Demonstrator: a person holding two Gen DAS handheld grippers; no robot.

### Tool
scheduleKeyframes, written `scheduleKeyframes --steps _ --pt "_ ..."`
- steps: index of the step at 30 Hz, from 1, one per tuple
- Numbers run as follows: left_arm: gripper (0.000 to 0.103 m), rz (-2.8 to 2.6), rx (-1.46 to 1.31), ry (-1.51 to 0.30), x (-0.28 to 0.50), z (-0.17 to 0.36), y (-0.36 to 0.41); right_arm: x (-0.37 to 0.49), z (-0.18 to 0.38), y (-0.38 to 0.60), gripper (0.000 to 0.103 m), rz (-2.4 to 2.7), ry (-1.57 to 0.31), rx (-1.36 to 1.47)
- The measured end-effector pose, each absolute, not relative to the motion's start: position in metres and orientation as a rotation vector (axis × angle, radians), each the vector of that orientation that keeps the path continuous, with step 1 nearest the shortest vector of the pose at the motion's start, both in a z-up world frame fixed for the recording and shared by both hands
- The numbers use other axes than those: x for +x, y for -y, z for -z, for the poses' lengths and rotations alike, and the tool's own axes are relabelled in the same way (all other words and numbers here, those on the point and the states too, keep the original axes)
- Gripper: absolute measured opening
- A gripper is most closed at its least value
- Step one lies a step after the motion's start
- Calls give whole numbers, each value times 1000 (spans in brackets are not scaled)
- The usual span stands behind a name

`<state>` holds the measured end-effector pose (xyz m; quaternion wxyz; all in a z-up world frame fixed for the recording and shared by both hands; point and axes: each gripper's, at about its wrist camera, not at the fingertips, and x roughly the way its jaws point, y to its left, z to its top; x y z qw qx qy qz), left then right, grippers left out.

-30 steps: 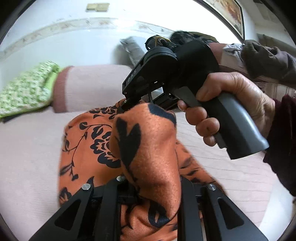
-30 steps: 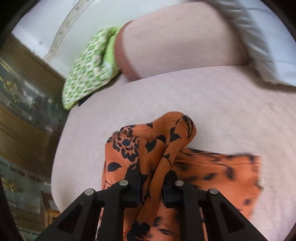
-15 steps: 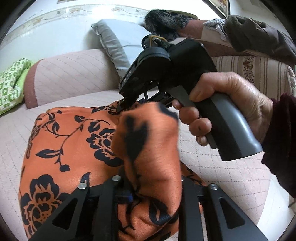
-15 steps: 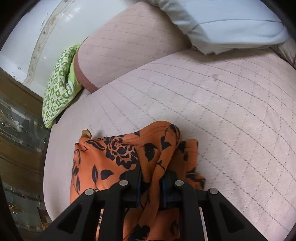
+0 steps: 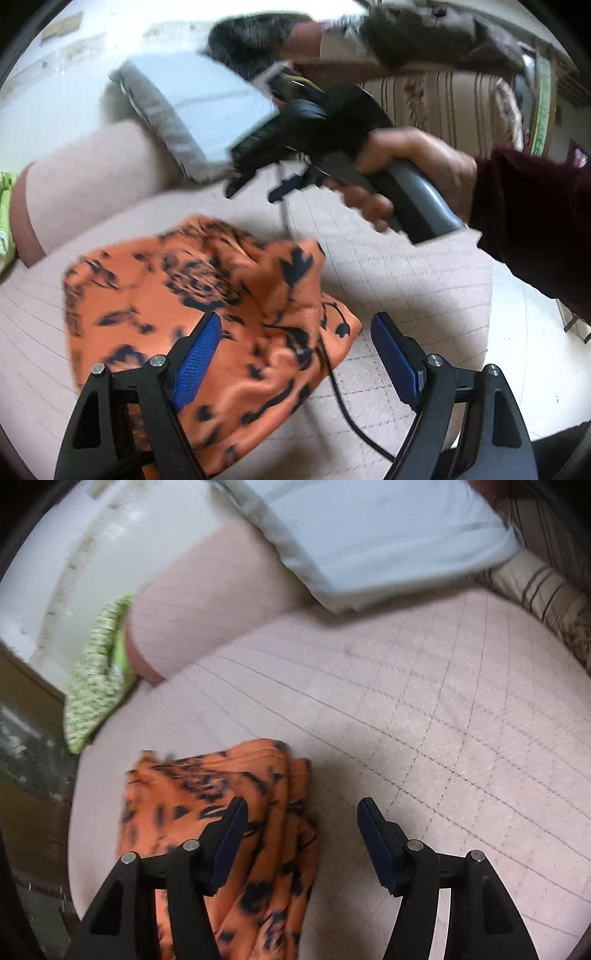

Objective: Fold small clothes
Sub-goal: 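Open the left gripper and smooth the folded blouse with the right gripper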

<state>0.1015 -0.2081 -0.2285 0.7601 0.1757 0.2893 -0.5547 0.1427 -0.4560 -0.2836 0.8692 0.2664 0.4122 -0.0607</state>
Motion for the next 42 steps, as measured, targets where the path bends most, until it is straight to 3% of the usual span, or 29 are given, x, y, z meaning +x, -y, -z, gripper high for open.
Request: scheduleKeyframes --steps 4,9,18,19,21,22,24,33,42 --pt "84 1144 378 -557 125 217 175 112 255 434 63 52 -818 502" --pt "84 1065 341 -615 153 225 145 101 240 388 61 -77 -839 451" --pt "84 825 227 -814 204 256 129 88 291 328 60 -135 -974 475" --pt "84 809 239 -863 210 267 133 83 299 333 53 -108 -980 492" --pt "84 792 292 -916 211 282 142 70 314 352 27 -58 -979 553" --pt "84 791 318 -916 208 285 146 64 319 361 25 -43 -975 592" --pt "84 800 360 -887 201 283 150 58 318 375 24 -46 -964 693" --pt "84 814 341 -908 203 281 149 123 266 353 27 -39 -893 562" --pt "84 822 347 -901 203 285 149 212 306 381 27 90 -983 690"
